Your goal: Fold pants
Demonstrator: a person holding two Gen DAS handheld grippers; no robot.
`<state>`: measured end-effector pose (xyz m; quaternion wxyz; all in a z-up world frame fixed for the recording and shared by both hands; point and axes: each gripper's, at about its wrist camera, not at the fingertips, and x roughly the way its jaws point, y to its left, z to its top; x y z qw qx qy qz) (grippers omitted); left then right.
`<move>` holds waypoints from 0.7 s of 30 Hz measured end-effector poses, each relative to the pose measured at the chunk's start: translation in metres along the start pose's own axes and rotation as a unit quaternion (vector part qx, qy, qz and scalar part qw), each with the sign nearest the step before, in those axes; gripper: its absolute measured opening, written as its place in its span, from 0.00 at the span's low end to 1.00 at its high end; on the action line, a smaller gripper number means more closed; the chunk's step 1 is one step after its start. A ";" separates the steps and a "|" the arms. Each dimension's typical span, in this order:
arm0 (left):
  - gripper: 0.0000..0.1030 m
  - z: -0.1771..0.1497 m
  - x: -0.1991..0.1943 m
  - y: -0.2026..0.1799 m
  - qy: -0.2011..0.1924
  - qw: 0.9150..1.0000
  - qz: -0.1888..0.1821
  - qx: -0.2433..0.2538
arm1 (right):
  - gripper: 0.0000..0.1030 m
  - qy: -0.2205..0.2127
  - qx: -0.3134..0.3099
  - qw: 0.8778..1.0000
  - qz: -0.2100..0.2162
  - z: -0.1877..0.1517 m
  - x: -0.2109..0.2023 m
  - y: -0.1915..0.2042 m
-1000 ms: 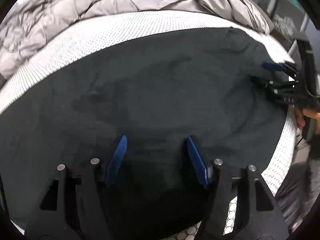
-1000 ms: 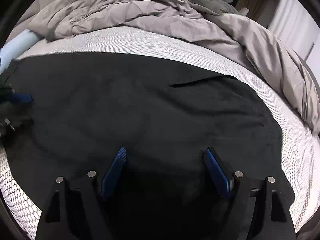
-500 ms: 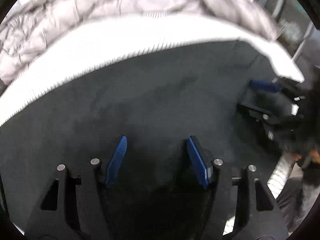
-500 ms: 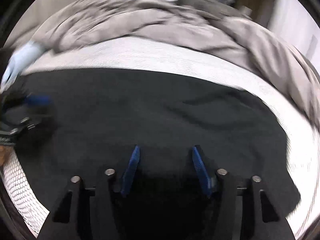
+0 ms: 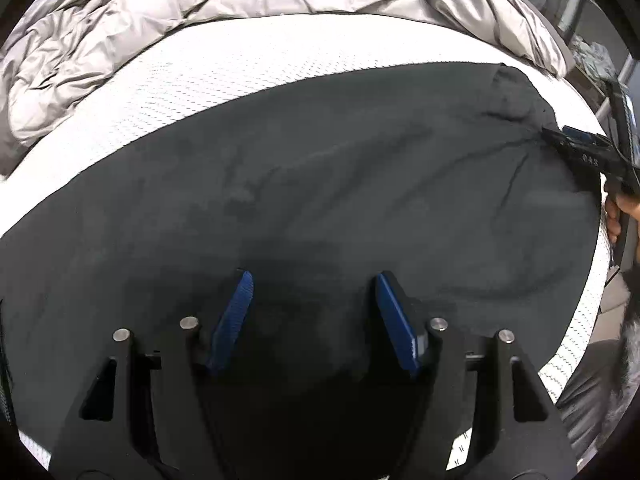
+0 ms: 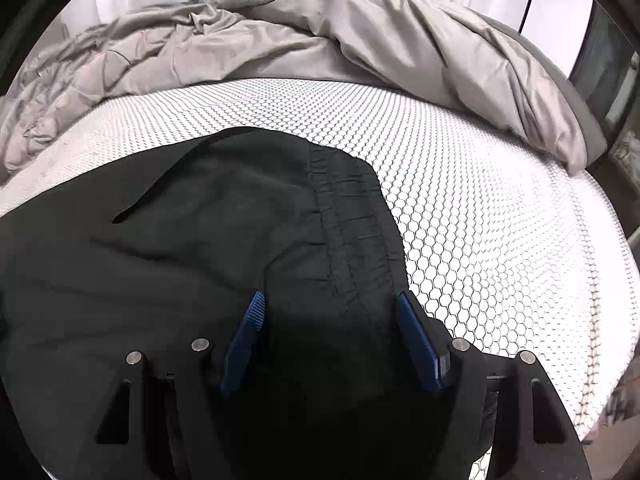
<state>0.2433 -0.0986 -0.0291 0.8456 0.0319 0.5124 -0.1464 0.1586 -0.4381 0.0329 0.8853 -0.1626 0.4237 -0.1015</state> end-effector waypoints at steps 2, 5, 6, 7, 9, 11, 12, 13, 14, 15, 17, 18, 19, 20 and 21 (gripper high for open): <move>0.59 0.003 -0.014 0.005 -0.014 1.000 -0.001 -0.006 | 0.66 -0.010 -0.010 1.000 -0.014 0.000 -0.014 0.006; 0.59 0.020 -0.025 0.021 -0.040 0.999 -0.004 -0.025 | 0.66 -0.045 -0.004 0.999 0.004 0.010 -0.032 0.013; 0.59 0.026 -0.024 0.026 -0.041 0.999 0.001 -0.032 | 0.66 -0.052 -0.004 0.998 0.020 0.019 -0.033 0.018; 0.59 0.035 -0.019 0.032 -0.038 0.998 0.007 -0.041 | 0.66 -0.052 -0.007 0.998 0.043 0.027 -0.034 0.027; 0.59 0.046 -0.006 0.047 -0.034 0.997 0.010 -0.061 | 0.66 -0.043 -0.023 0.996 0.079 0.040 -0.021 0.043; 0.59 0.047 0.012 0.061 -0.011 0.997 0.015 -0.073 | 0.66 -0.027 -0.057 0.993 0.099 0.046 -0.004 0.068; 0.59 0.045 0.021 0.068 -0.002 0.997 0.017 -0.076 | 0.66 -0.005 -0.088 0.992 0.095 0.046 0.011 0.082; 0.59 0.044 0.024 0.072 -0.002 0.997 0.021 -0.076 | 0.66 0.008 -0.110 0.991 0.078 0.043 0.016 0.090; 0.59 0.040 0.023 0.077 -0.006 0.997 0.026 -0.076 | 0.66 0.008 -0.139 0.990 0.032 0.038 0.024 0.092; 0.59 0.039 0.021 0.082 -0.006 0.997 0.031 -0.076 | 0.66 0.003 -0.140 0.990 0.011 0.036 0.029 0.082; 0.59 0.035 0.018 0.093 -0.004 0.996 0.051 -0.076 | 0.66 0.007 -0.091 0.996 -0.011 0.035 0.033 0.050; 0.59 0.034 0.018 0.098 -0.003 0.995 0.055 -0.080 | 0.66 0.005 -0.061 0.998 -0.032 0.034 0.034 0.031; 0.59 0.032 0.017 0.104 -0.002 0.995 0.052 -0.085 | 0.67 0.008 -0.039 0.998 -0.052 0.033 0.035 0.018; 0.59 0.031 0.016 0.104 -0.002 0.995 0.051 -0.088 | 0.69 0.012 -0.013 0.999 -0.045 0.031 0.036 0.005; 0.59 0.032 0.015 0.104 -0.001 0.994 0.055 -0.089 | 0.69 0.013 -0.001 0.999 -0.033 0.032 0.035 0.001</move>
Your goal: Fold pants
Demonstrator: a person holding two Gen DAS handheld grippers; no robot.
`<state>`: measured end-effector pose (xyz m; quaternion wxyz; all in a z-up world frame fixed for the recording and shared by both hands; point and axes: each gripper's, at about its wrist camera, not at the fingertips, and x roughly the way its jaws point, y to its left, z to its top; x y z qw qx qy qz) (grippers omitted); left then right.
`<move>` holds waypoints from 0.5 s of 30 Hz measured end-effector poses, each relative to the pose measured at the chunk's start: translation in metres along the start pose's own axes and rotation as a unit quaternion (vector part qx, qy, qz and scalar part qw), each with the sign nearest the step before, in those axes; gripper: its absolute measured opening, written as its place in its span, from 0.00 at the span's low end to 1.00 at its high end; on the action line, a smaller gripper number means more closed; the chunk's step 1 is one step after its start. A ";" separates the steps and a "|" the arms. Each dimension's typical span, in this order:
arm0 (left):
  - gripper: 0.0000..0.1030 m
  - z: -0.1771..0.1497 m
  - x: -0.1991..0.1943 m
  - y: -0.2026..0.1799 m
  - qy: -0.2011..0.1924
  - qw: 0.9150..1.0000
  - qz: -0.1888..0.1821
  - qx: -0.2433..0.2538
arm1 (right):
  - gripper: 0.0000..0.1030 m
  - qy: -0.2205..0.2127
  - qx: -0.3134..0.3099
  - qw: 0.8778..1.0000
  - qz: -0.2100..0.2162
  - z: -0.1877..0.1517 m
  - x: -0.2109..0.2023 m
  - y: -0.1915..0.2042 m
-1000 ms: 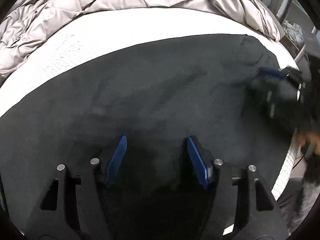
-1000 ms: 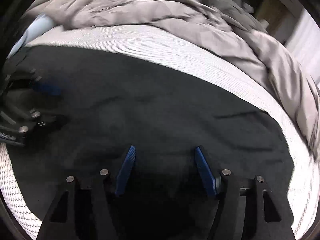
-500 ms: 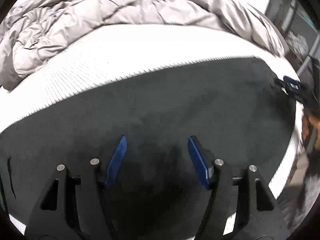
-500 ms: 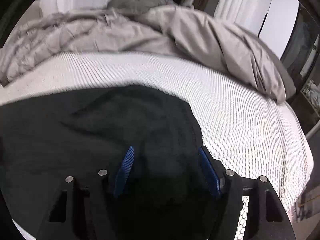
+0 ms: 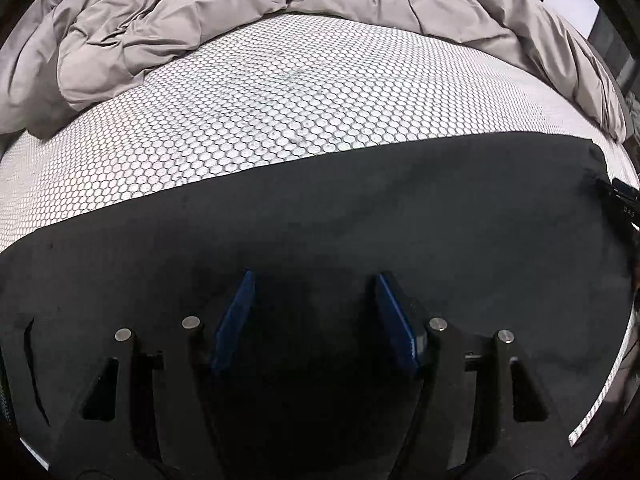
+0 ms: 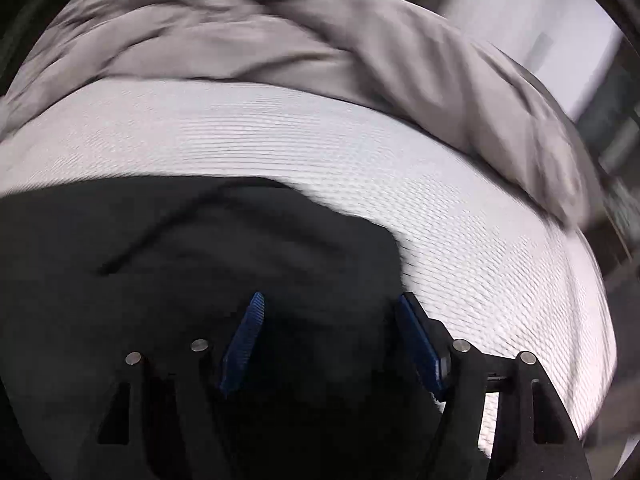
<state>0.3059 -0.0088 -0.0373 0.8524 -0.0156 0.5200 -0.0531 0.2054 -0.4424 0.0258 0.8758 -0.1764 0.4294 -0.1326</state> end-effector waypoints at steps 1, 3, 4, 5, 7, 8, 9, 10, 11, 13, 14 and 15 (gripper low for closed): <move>0.59 0.002 -0.003 -0.002 -0.001 1.000 0.010 0.003 | 0.68 -0.005 0.005 1.000 -0.004 0.000 -0.005 0.001; 0.59 0.010 -0.007 -0.005 -0.021 1.000 0.008 0.007 | 0.67 -0.036 -0.012 0.999 -0.019 0.006 -0.026 0.016; 0.59 0.015 -0.007 -0.006 -0.024 1.000 0.000 0.003 | 0.67 -0.048 -0.017 0.999 -0.017 0.015 -0.033 0.023; 0.59 0.020 -0.002 -0.006 -0.022 1.000 -0.013 -0.011 | 0.67 -0.059 -0.021 0.998 -0.003 0.022 -0.040 0.033; 0.59 0.023 0.012 -0.008 -0.008 0.999 -0.025 -0.029 | 0.67 -0.067 -0.027 0.995 0.075 0.039 -0.048 0.065; 0.59 0.023 0.019 -0.011 -0.006 1.000 -0.015 -0.026 | 0.67 -0.061 -0.033 0.993 0.100 0.045 -0.046 0.078; 0.59 0.021 0.019 -0.018 -0.012 1.000 -0.004 -0.018 | 0.67 -0.050 -0.052 0.990 0.120 0.048 -0.043 0.100; 0.60 0.020 0.019 -0.023 -0.019 1.000 0.008 -0.005 | 0.67 -0.044 -0.075 0.989 0.123 0.050 -0.039 0.118; 0.60 0.019 0.020 -0.025 -0.022 1.000 0.014 0.005 | 0.67 -0.036 -0.110 0.986 0.119 0.050 -0.031 0.140; 0.60 0.016 0.020 -0.024 -0.026 1.000 0.010 0.010 | 0.67 -0.015 -0.136 0.986 0.099 0.047 -0.017 0.155; 0.60 0.013 0.019 -0.021 -0.028 1.000 0.005 0.009 | 0.68 -0.010 -0.125 0.988 0.084 0.049 -0.009 0.148; 0.60 0.012 0.019 -0.019 -0.028 1.000 0.003 0.010 | 0.68 -0.008 -0.105 0.992 0.071 0.052 -0.006 0.138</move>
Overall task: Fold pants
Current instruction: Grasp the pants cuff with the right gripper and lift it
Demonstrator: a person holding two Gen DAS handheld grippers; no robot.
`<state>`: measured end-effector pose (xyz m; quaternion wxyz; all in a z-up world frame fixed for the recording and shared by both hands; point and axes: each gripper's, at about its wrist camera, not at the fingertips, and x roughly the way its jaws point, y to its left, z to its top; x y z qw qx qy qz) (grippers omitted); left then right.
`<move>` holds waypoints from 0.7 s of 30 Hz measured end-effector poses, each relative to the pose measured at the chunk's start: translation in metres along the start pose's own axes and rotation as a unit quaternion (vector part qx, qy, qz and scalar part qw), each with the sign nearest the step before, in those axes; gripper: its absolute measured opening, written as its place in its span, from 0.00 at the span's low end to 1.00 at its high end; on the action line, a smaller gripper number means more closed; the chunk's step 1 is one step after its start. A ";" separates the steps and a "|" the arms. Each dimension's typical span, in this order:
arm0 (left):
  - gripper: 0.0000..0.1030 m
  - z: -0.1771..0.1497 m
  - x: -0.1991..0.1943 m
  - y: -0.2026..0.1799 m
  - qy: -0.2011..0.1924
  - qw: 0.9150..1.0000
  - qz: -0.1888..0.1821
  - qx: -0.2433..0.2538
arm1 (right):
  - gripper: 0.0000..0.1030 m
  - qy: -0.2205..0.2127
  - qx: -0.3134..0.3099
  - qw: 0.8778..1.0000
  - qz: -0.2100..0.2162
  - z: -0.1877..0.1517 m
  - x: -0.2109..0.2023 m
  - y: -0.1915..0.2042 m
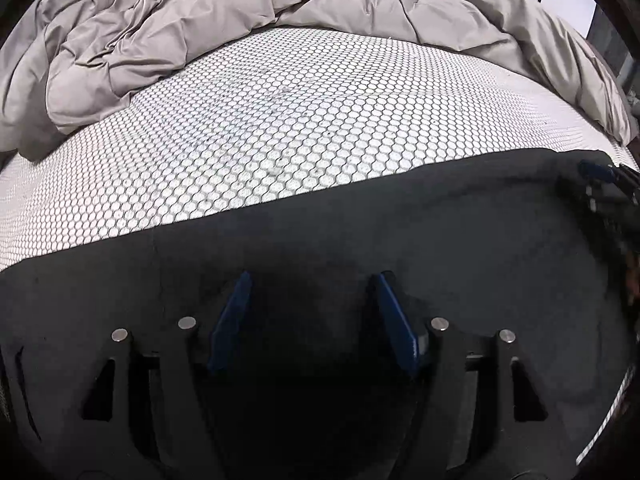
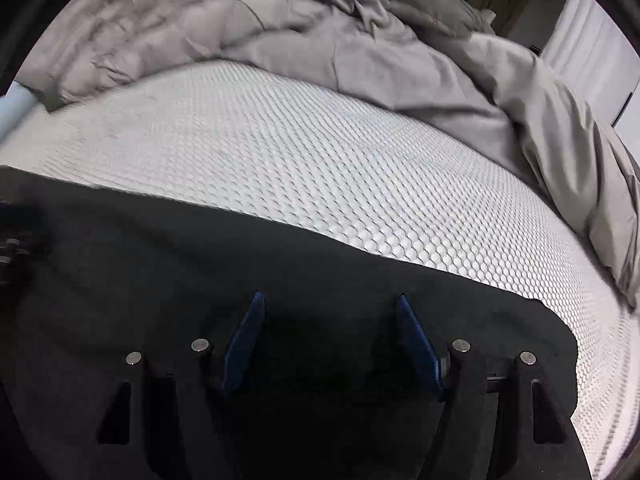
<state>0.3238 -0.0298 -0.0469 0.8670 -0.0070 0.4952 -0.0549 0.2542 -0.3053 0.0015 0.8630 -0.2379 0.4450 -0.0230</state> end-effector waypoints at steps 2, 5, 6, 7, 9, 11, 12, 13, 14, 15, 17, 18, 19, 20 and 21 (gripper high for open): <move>0.60 -0.004 -0.003 0.006 0.000 1.000 0.004 -0.001 | 0.68 0.016 0.055 0.994 -0.095 0.000 0.002 -0.045; 0.60 -0.009 -0.009 0.014 0.000 1.000 0.009 -0.003 | 0.76 0.045 0.123 0.981 -0.143 -0.011 0.000 -0.103; 0.60 -0.010 -0.012 0.017 0.000 1.000 0.012 -0.005 | 0.77 0.037 0.138 0.982 -0.125 -0.016 -0.005 -0.113; 0.60 -0.011 -0.015 0.018 0.000 1.000 0.016 -0.007 | 0.77 0.030 0.154 0.982 -0.106 -0.018 -0.009 -0.119; 0.55 -0.016 -0.029 0.017 -0.009 1.000 0.018 -0.013 | 0.75 0.018 0.152 0.983 -0.103 -0.020 -0.030 -0.117; 0.55 -0.023 -0.048 0.010 -0.027 1.000 0.003 -0.013 | 0.73 -0.017 0.129 0.988 -0.085 -0.025 -0.060 -0.102; 0.55 -0.030 -0.063 0.000 -0.044 0.999 -0.020 -0.009 | 0.73 -0.034 0.122 0.990 -0.063 -0.032 -0.073 -0.094; 0.55 -0.036 -0.070 -0.008 -0.050 0.998 -0.036 -0.005 | 0.74 -0.046 0.109 0.993 -0.026 -0.039 -0.086 -0.082; 0.55 -0.043 -0.076 -0.019 -0.051 0.997 -0.055 0.001 | 0.74 -0.050 0.099 0.994 0.023 -0.049 -0.096 -0.069; 0.55 -0.052 -0.079 -0.033 -0.047 0.996 -0.072 0.014 | 0.74 -0.046 0.093 0.993 0.047 -0.058 -0.099 -0.061; 0.55 -0.067 -0.085 -0.066 -0.046 0.993 -0.100 0.051 | 0.74 -0.017 0.062 0.995 0.079 -0.074 -0.097 -0.036; 0.55 -0.070 -0.087 -0.076 -0.053 0.991 -0.107 0.061 | 0.74 -0.006 0.029 0.997 0.074 -0.083 -0.094 -0.022; 0.57 -0.074 -0.091 -0.085 -0.065 0.989 -0.116 0.066 | 0.73 -0.004 0.006 0.998 0.068 -0.090 -0.094 -0.017; 0.62 -0.079 -0.092 -0.093 -0.071 0.987 -0.126 0.071 | 0.73 0.000 -0.014 0.998 0.062 -0.101 -0.095 -0.017; 0.64 -0.085 -0.091 -0.100 -0.065 0.986 -0.133 0.082 | 0.72 0.000 -0.018 0.998 0.055 -0.109 -0.096 -0.021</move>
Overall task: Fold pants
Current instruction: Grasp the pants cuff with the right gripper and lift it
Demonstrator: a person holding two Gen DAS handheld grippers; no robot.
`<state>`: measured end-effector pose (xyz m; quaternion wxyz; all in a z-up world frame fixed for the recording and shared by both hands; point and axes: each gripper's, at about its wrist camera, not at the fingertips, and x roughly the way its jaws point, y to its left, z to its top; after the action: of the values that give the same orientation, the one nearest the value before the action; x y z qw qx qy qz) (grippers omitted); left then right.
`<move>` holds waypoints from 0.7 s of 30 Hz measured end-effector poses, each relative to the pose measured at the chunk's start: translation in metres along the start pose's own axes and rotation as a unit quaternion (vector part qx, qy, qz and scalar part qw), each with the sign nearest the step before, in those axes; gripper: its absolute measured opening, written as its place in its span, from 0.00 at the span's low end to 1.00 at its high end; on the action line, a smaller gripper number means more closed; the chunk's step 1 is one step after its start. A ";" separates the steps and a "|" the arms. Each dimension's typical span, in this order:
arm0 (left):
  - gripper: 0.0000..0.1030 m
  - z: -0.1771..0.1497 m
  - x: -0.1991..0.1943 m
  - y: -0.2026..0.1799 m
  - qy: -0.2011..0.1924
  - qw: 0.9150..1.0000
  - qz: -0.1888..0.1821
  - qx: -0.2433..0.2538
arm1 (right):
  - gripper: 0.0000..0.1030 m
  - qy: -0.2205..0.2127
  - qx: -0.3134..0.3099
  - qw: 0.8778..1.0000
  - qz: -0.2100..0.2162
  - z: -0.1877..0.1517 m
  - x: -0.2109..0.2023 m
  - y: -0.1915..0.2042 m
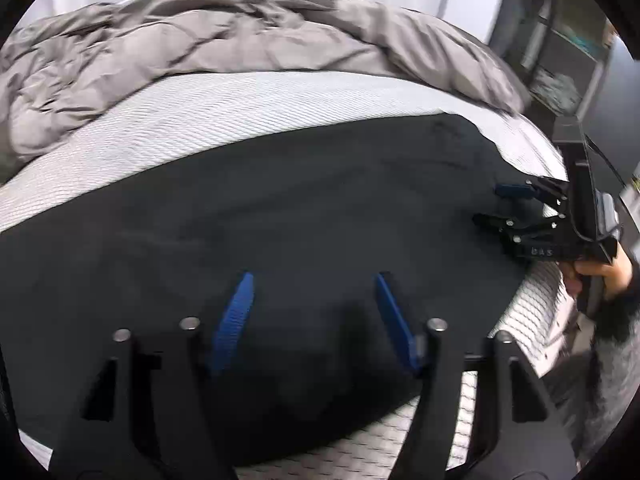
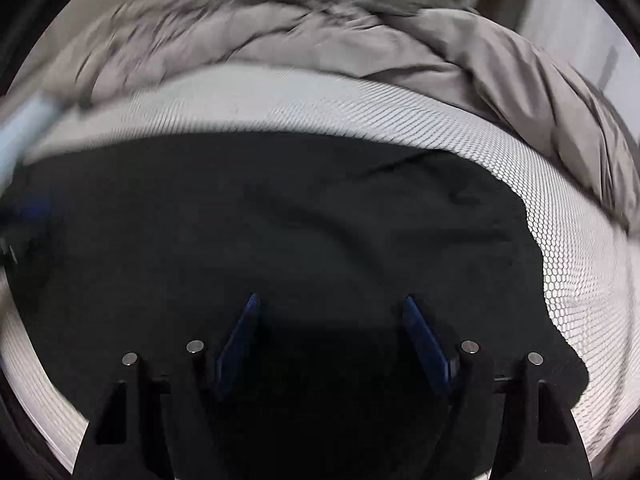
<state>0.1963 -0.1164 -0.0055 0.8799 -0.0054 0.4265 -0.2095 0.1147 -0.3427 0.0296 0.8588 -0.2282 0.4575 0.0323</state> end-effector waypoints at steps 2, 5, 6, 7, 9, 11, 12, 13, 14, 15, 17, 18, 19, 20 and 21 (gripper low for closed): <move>0.65 -0.013 0.010 -0.013 0.030 0.999 -0.001 0.024 | 0.70 -0.008 0.036 0.999 -0.024 -0.022 -0.010 -0.034; 0.67 -0.029 0.016 -0.030 0.035 0.996 0.035 0.067 | 0.70 -0.005 0.124 0.990 -0.064 -0.048 -0.024 -0.082; 0.67 -0.030 0.014 -0.032 0.035 0.996 0.039 0.068 | 0.69 -0.013 0.151 0.988 -0.036 -0.054 -0.028 -0.093; 0.67 -0.029 0.011 -0.033 0.035 0.997 0.037 0.060 | 0.69 -0.024 0.174 0.984 -0.008 -0.058 -0.034 -0.102; 0.67 -0.025 0.002 -0.033 0.021 0.999 0.017 0.041 | 0.70 -0.046 0.218 0.975 0.011 -0.067 -0.050 -0.116; 0.70 -0.023 -0.007 -0.039 -0.005 0.999 0.001 0.035 | 0.70 -0.072 0.275 0.958 0.039 -0.078 -0.064 -0.135; 0.73 -0.022 -0.006 -0.042 -0.008 0.999 -0.002 0.043 | 0.70 -0.079 0.300 0.949 0.059 -0.081 -0.065 -0.144; 0.77 -0.022 -0.003 -0.046 -0.001 0.999 -0.001 0.053 | 0.70 -0.084 0.334 0.935 0.090 -0.088 -0.065 -0.154; 0.77 -0.025 0.007 -0.052 0.018 0.997 0.006 0.070 | 0.70 -0.083 0.353 0.926 0.108 -0.094 -0.066 -0.156; 0.77 -0.027 0.014 -0.055 0.033 0.996 0.015 0.079 | 0.70 -0.077 0.384 0.909 0.142 -0.101 -0.057 -0.163; 0.77 -0.030 0.023 -0.058 0.038 0.995 0.026 0.089 | 0.69 -0.078 0.425 0.878 0.207 -0.109 -0.041 -0.170; 0.77 -0.031 0.022 -0.060 0.034 0.995 0.025 0.089 | 0.69 -0.086 0.450 0.856 0.239 -0.112 -0.029 -0.174; 0.77 -0.029 0.021 -0.059 0.034 0.995 0.020 0.086 | 0.69 -0.092 0.466 0.841 0.259 -0.115 -0.023 -0.175; 0.77 -0.028 0.019 -0.056 0.035 0.996 0.011 0.077 | 0.69 -0.098 0.486 0.822 0.279 -0.116 -0.014 -0.179; 0.77 -0.029 0.017 -0.055 0.036 0.997 0.005 0.069 | 0.69 -0.102 0.506 0.808 0.283 -0.113 -0.003 -0.182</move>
<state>0.1638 -0.1682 -0.0260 0.8634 0.0652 0.4421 -0.2342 0.0735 -0.5524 0.0436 0.8473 0.3831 0.3630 0.0604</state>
